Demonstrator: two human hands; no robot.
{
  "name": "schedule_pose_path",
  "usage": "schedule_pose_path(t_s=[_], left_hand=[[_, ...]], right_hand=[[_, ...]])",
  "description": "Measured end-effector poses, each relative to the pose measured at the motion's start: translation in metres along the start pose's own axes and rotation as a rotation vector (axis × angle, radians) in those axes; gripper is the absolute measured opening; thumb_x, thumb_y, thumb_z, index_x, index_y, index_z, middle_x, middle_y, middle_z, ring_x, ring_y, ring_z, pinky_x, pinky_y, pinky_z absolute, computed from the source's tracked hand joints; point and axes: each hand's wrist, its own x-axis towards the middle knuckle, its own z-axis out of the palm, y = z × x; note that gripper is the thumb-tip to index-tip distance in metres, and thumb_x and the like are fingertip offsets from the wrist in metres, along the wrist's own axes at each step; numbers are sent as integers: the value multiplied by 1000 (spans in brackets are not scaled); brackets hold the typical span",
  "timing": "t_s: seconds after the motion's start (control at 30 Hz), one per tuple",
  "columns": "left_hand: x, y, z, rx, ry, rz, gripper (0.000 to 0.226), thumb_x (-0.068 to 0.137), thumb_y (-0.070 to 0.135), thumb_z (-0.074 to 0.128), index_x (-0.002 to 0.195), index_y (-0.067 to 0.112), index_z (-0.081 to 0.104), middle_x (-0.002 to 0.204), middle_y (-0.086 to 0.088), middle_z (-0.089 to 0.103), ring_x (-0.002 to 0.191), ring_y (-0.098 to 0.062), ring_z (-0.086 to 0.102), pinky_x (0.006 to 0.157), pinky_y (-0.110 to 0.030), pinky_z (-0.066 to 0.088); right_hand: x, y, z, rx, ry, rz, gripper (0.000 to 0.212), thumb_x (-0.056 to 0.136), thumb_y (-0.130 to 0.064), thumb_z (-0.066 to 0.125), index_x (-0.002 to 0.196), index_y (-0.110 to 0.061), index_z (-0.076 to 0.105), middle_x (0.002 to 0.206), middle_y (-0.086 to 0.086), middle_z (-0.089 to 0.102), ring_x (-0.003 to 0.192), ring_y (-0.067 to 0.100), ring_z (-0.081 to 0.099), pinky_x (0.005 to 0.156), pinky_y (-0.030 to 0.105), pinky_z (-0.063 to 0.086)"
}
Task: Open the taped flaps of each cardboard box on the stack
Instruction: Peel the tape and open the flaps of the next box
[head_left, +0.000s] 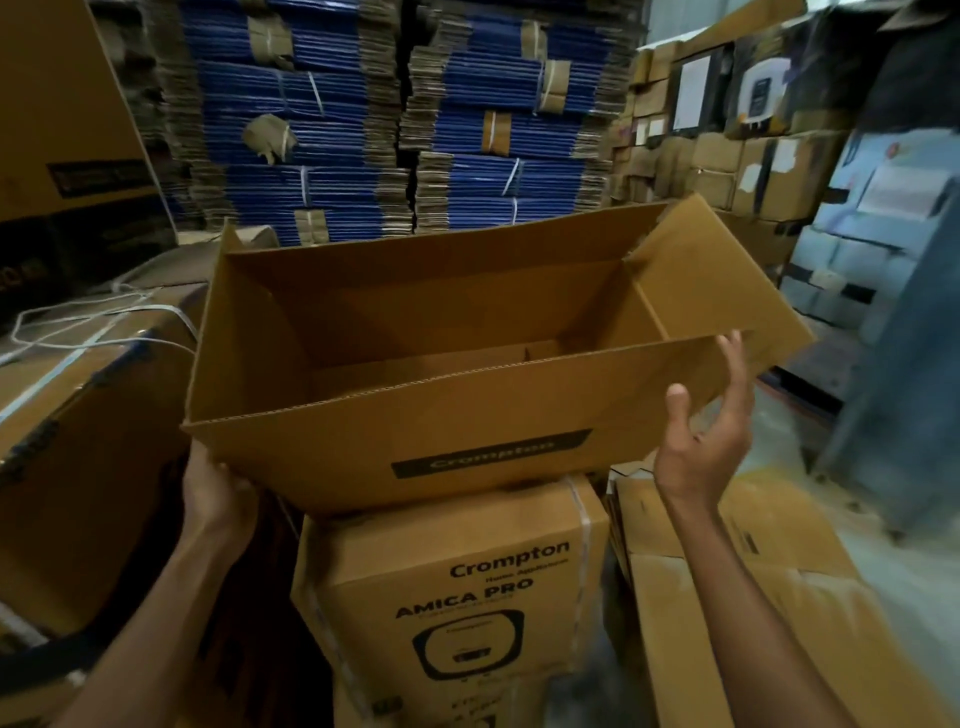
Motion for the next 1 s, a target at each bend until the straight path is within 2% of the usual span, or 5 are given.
schedule_pose_path(t_s=[0.1,0.27,0.37,0.67,1.0], left_hand=[[5,-33,-8,59,16,-70,35,109,39,36,138,32,55,135,6,62,130,-19,55,113,-47,41],[9,-82,-8,44,171,-254,32,111,21,32,135,18,52,130,3,55,127,-19,52,115,-38,37],[9,-101,-2,38,224,-360,29,110,10,31,107,23,57,108,4,57,103,-13,54,97,-30,41],[15,-113,-9,344,-86,-399,75,94,-14,50,151,30,28,148,-8,45,127,-30,51,98,-48,48],[35,-39,11,248,-24,-37,84,63,43,85,127,28,33,134,-3,53,119,-21,57,91,-38,50]], right_hand=[[-13,38,-6,131,116,434,64,92,6,53,149,-21,42,155,-4,45,141,7,41,119,41,37],[-6,98,-4,145,-265,826,77,88,15,49,155,-19,33,155,3,45,141,20,41,115,49,40],[8,121,4,108,-432,855,73,87,12,56,150,-20,40,138,-3,57,130,20,50,114,49,41],[22,160,15,128,-586,864,73,83,7,74,148,-11,46,140,2,59,134,26,51,117,48,38],[85,114,21,147,-555,564,64,82,-26,82,140,-22,57,129,-1,67,117,19,62,98,39,51]])
